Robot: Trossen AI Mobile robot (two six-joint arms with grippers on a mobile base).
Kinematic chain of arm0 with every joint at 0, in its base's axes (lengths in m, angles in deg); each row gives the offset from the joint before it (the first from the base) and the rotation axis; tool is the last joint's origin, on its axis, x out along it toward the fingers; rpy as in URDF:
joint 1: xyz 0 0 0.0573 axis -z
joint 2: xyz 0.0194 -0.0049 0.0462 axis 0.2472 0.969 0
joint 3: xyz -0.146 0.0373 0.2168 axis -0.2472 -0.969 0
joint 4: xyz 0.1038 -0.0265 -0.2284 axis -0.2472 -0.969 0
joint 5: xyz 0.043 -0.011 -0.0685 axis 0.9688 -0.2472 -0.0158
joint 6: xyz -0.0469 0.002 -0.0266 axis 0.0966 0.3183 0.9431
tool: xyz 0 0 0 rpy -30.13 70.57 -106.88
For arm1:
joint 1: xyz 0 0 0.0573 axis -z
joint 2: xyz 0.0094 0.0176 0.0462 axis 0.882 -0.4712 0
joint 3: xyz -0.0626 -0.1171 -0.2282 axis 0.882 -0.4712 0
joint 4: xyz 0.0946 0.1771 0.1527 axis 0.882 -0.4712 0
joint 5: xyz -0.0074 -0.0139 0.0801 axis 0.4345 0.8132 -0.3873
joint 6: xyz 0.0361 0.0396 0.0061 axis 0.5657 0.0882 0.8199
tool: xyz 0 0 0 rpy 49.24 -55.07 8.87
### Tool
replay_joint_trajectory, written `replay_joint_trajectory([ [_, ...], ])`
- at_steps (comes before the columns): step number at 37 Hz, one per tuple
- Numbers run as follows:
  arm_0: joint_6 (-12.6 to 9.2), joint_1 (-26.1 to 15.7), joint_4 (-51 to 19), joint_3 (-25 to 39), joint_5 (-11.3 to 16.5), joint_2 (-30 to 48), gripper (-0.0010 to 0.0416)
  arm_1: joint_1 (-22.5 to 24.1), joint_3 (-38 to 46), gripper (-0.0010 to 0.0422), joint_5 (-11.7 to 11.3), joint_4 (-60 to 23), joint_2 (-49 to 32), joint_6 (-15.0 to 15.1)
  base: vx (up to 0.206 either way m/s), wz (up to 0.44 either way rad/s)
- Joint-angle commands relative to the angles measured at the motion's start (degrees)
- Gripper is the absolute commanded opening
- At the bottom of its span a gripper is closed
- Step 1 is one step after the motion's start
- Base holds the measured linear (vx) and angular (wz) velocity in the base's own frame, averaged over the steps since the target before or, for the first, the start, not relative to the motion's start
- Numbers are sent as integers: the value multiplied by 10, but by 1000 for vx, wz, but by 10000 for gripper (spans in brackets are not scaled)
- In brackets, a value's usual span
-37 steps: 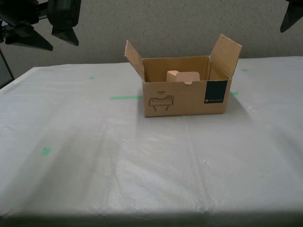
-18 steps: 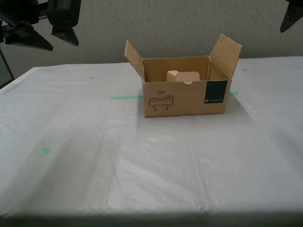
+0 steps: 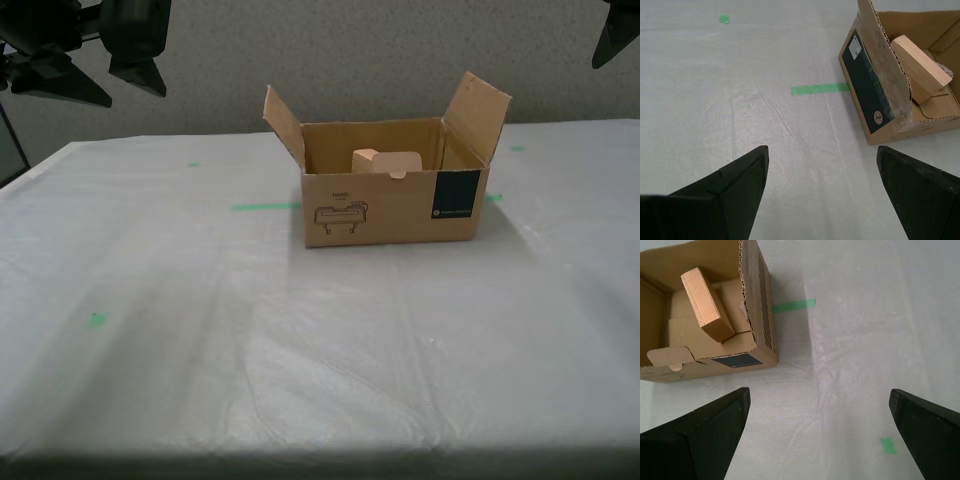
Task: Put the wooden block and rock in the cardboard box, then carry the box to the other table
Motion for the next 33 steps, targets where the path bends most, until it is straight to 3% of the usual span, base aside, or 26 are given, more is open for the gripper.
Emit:
replay_joint_trajectory([
  [1, -3, 0, 0, 0, -4, 0, 387, 0, 0, 293, -3, 0, 0, -1, 0, 0],
  [33, -3, 0, 0, 0, -4, 0, 388, 0, 0, 293, -3, 1, 0, -1, 0, 0],
])
